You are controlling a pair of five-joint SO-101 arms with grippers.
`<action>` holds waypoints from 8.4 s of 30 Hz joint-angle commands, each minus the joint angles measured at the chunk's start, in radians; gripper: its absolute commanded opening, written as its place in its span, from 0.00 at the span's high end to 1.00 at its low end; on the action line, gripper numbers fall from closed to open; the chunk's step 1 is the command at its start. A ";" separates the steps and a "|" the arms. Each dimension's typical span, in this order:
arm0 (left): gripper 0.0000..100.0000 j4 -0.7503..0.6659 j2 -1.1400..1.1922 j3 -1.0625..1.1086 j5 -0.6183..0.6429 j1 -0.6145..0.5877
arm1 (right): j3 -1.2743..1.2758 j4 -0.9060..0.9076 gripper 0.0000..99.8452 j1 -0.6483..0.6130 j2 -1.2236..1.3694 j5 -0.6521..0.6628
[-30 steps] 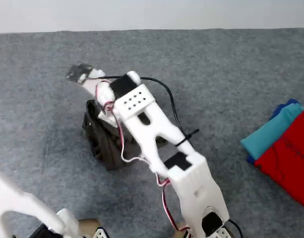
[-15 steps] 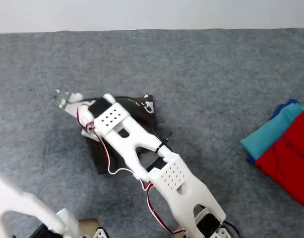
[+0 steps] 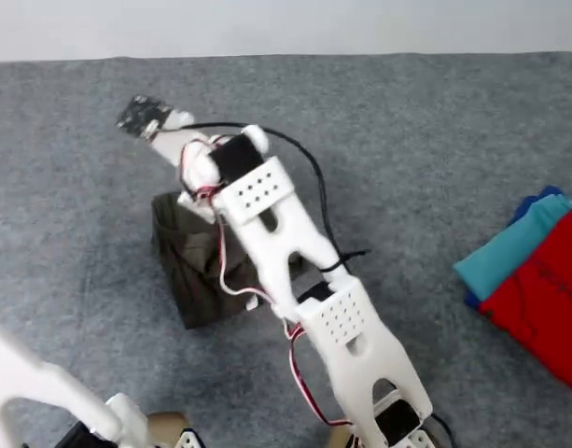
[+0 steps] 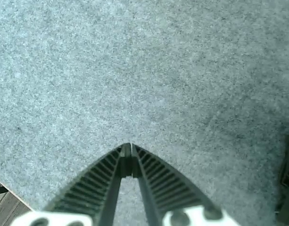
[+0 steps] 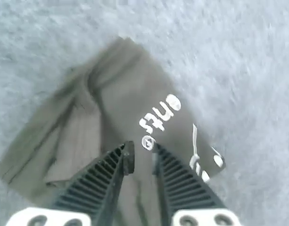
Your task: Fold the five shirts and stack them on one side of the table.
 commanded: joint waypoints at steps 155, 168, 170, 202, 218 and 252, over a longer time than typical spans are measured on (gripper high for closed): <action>0.99 -0.064 -0.029 -0.008 -0.006 0.064 | 0.778 -0.865 0.83 -0.116 -0.254 -0.143; 0.99 -0.064 -0.029 -0.005 -0.006 0.066 | 0.632 -0.788 0.86 -0.094 -0.197 -0.141; 0.99 -0.064 -0.029 -0.005 -0.006 0.066 | 0.574 -0.719 0.86 -0.085 -0.223 -0.141; 0.99 0.005 -0.025 0.113 -0.097 0.118 | 0.474 0.031 0.70 0.136 -0.239 -0.597; 0.99 0.005 -0.028 0.114 -0.109 0.121 | 0.476 -0.047 0.64 0.140 0.033 -0.663; 0.99 0.025 -0.031 0.111 -0.112 0.121 | 0.448 -0.140 0.99 0.495 -0.058 0.407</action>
